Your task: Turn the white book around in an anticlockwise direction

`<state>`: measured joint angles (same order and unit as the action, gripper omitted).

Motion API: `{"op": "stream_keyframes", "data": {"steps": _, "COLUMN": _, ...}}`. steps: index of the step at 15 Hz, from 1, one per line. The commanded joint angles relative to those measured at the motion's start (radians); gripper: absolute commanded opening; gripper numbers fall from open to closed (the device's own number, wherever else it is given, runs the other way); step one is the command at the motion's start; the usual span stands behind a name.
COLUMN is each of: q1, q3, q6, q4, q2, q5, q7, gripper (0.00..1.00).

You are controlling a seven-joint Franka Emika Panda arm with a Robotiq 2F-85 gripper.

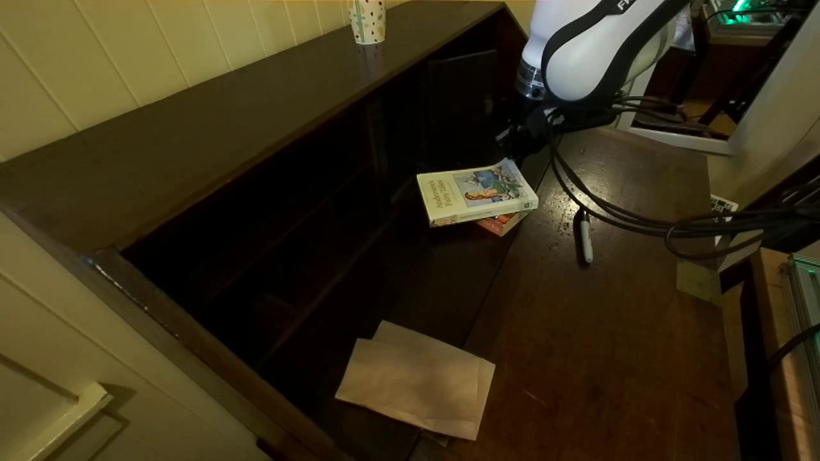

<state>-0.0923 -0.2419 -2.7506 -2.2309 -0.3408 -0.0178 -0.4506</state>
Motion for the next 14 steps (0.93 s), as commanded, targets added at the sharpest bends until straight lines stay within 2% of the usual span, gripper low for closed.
{"op": "stream_keyframes", "data": {"steps": 1, "q1": 0.013, "q3": -0.008, "q6": -0.036, "q4": 0.037, "q2": -0.034, "q5": 0.069, "q7": -0.06, "gripper": 0.0}}
{"op": "stream_keyframes", "data": {"steps": 9, "q1": 0.04, "q3": -0.043, "q6": -0.043, "q4": 0.084, "q2": -0.057, "q5": 0.081, "q7": -0.187, "gripper": 0.0}}
{"op": "stream_keyframes", "data": {"steps": 11, "q1": 0.083, "q3": -0.095, "q6": -0.019, "q4": 0.064, "q2": -0.018, "q5": 0.017, "q7": -0.236, "gripper": 0.0}}
{"op": "stream_keyframes", "data": {"steps": 14, "q1": 0.183, "q3": -0.214, "q6": 0.055, "q4": 0.025, "q2": 0.065, "q5": -0.16, "q7": -0.309, "gripper": 0.0}}
